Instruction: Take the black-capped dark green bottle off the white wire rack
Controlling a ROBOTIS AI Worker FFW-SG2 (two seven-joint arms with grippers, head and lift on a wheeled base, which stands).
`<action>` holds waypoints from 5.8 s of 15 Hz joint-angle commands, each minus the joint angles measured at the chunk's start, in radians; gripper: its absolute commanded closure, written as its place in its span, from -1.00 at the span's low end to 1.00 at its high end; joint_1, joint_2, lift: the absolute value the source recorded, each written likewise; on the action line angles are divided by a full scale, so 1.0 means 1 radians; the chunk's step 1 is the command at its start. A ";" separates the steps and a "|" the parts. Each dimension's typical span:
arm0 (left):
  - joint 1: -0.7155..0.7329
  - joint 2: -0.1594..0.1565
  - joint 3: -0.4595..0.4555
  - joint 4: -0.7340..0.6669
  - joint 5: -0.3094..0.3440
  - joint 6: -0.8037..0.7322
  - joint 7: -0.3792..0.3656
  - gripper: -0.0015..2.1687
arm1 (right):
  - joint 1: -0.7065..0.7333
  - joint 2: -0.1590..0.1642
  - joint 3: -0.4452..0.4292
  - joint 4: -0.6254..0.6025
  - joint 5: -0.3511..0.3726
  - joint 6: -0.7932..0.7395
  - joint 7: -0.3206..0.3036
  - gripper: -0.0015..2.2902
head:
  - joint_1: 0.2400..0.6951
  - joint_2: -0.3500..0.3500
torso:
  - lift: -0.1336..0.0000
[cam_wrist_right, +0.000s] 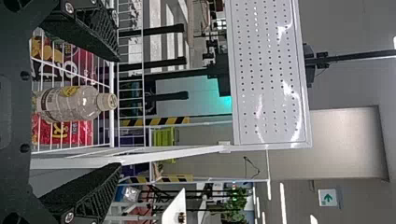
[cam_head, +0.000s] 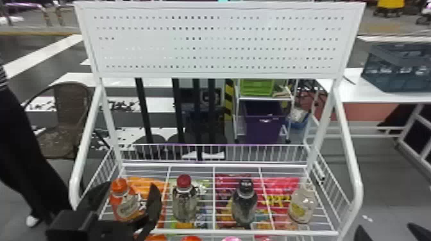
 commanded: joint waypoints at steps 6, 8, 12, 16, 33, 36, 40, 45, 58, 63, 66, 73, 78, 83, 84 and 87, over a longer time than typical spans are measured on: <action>0.004 -0.002 -0.009 -0.005 -0.001 0.000 -0.001 -0.87 | 0.002 0.001 -0.001 -0.005 0.002 0.014 0.000 -0.92 | 0.14 0.00 | 1.00; 0.004 -0.002 -0.010 -0.007 -0.001 0.000 -0.001 -0.87 | 0.002 0.001 -0.001 -0.006 0.002 0.014 0.000 -0.92 | 0.14 0.00 | 1.00; 0.007 -0.002 -0.012 -0.008 -0.003 0.000 -0.001 -0.87 | -0.003 0.001 0.021 0.025 0.020 0.014 0.000 -0.92 | 0.14 0.00 | 1.00; 0.007 -0.003 -0.021 -0.007 -0.005 0.000 -0.003 -0.87 | -0.054 -0.002 0.153 0.195 0.122 -0.090 0.000 -0.91 | 0.14 0.00 | 1.00; 0.006 0.005 -0.038 -0.008 -0.011 0.003 -0.004 -0.87 | -0.681 0.010 0.435 0.905 0.244 -0.185 -0.155 -0.88 | 0.14 0.00 | 1.00; 0.006 0.005 -0.040 -0.004 -0.011 0.003 -0.004 -0.87 | -0.741 0.017 0.435 0.971 0.241 -0.182 -0.143 -0.88 | 0.14 0.00 | 1.00; 0.003 0.005 -0.038 0.019 -0.009 0.000 -0.004 -0.87 | -0.822 0.029 0.447 1.074 0.240 -0.182 -0.109 -0.88 | 0.14 0.00 | 1.00; -0.016 0.005 -0.040 0.038 -0.005 -0.003 -0.006 -0.87 | -0.850 0.029 0.455 1.094 0.251 -0.145 -0.107 0.08 | 0.14 0.00 | 1.00; -0.025 0.006 -0.038 0.027 -0.005 0.003 -0.003 -0.87 | -0.584 -0.053 0.420 0.540 0.235 0.109 -0.156 0.53 | 0.14 0.00 | 1.00; -0.028 0.003 -0.040 0.027 -0.005 0.003 -0.003 -0.87 | -0.440 -0.108 0.315 0.284 0.220 0.183 -0.155 0.41 | 0.14 0.00 | 1.00; -0.023 0.003 -0.040 0.019 -0.005 0.000 -0.003 -0.87 | -0.364 -0.128 0.249 0.190 0.183 0.198 -0.153 0.41 | 0.14 0.00 | 1.00; -0.016 0.003 -0.038 0.012 -0.008 0.000 -0.003 -0.87 | -0.150 -0.121 0.110 0.032 0.116 0.066 -0.137 0.41 | 0.14 0.00 | 1.00; -0.014 0.003 -0.040 0.009 -0.008 0.000 -0.003 -0.87 | -0.097 -0.108 0.025 0.021 0.059 -0.004 -0.129 0.41 | 0.14 0.00 | 1.00; -0.014 0.002 -0.038 0.009 -0.009 0.000 -0.003 -0.87 | -0.101 -0.108 0.025 0.026 0.047 0.002 -0.124 0.41 | 0.14 0.00 | 1.00; -0.014 0.003 -0.038 0.009 -0.009 0.000 -0.003 -0.87 | -0.104 -0.108 0.025 0.025 0.047 0.005 -0.123 0.41 | 0.14 0.00 | 1.00; -0.016 0.002 -0.035 0.004 -0.009 0.000 -0.003 -0.87 | -0.104 -0.108 0.025 0.023 0.043 0.014 -0.121 0.41 | 0.14 0.00 | 1.00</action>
